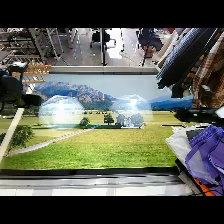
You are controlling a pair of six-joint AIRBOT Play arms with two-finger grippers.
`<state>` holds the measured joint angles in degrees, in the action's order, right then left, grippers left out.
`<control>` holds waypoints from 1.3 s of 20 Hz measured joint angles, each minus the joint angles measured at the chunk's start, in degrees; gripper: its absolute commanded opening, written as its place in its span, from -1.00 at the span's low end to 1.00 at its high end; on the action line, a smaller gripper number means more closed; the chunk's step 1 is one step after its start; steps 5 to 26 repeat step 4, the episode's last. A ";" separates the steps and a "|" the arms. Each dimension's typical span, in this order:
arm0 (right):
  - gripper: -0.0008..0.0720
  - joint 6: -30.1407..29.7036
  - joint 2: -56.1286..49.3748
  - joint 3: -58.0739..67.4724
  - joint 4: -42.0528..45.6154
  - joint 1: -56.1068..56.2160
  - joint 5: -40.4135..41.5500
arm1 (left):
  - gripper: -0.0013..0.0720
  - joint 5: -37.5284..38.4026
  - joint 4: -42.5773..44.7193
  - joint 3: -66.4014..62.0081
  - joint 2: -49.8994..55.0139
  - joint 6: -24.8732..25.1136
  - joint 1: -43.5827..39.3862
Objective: Fold the clothes and pants, and hang the long-sleeved shirts on hangers.
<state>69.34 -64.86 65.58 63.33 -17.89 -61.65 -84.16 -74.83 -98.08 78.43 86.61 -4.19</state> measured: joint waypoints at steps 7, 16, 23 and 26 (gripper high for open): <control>-0.93 0.00 -1.49 -1.03 2.40 6.03 16.46 | -0.93 0.87 3.58 0.00 0.04 -3.78 0.17; -0.93 0.00 -1.49 -1.03 2.40 6.03 16.46 | -0.93 0.87 3.58 0.00 0.04 -3.78 0.17; -0.93 0.00 -1.49 -1.03 2.40 6.03 16.46 | -0.93 0.87 3.58 0.00 0.04 -3.78 0.17; -0.93 0.00 -1.49 -1.03 2.40 6.03 16.46 | -0.93 0.87 3.58 0.00 0.04 -3.78 0.17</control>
